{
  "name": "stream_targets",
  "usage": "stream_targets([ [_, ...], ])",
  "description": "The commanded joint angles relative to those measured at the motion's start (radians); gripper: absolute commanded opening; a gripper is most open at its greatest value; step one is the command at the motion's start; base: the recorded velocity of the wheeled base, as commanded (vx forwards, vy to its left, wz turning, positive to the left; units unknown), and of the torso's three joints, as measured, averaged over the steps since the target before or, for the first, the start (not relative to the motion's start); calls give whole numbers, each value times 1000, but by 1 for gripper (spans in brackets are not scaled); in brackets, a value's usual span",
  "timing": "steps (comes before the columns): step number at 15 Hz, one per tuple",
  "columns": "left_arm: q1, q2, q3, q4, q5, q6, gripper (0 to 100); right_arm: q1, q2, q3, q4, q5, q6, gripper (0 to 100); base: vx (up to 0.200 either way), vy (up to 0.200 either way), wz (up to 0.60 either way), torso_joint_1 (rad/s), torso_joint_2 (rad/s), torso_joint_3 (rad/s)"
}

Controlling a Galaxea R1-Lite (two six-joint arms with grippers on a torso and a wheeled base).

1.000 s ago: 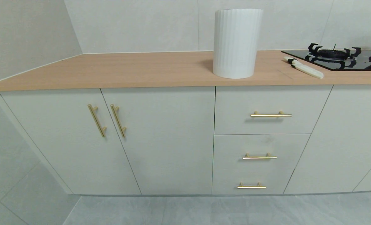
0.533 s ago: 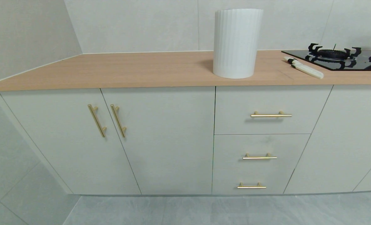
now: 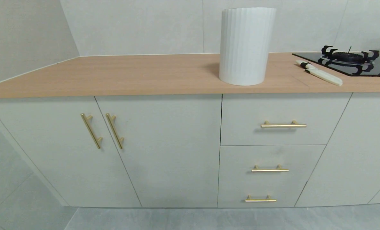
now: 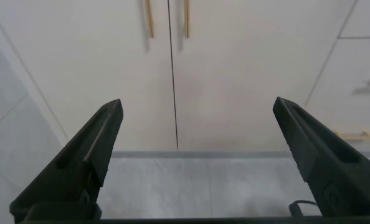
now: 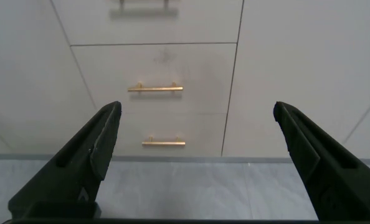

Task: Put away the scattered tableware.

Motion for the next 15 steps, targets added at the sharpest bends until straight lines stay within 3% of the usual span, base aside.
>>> stream_targets([
  [1, 0, 0, 0, 0, 0, 0, 100, 0, 3, 0, 0, 0, 0, 100, 200, 0, 0, 7, 12, 7],
  [14, 0, 0, 0, 0, 0, 0, 100, 0, 3, 0, 0, 0, 2, 100, 200, 0, 0, 3, 2, 2],
  [15, 0, 0, 0, 0, 0, 0, 100, 0, 3, 0, 0, 0, 0, 100, 0, 0, 0, 0, 0, 0],
])
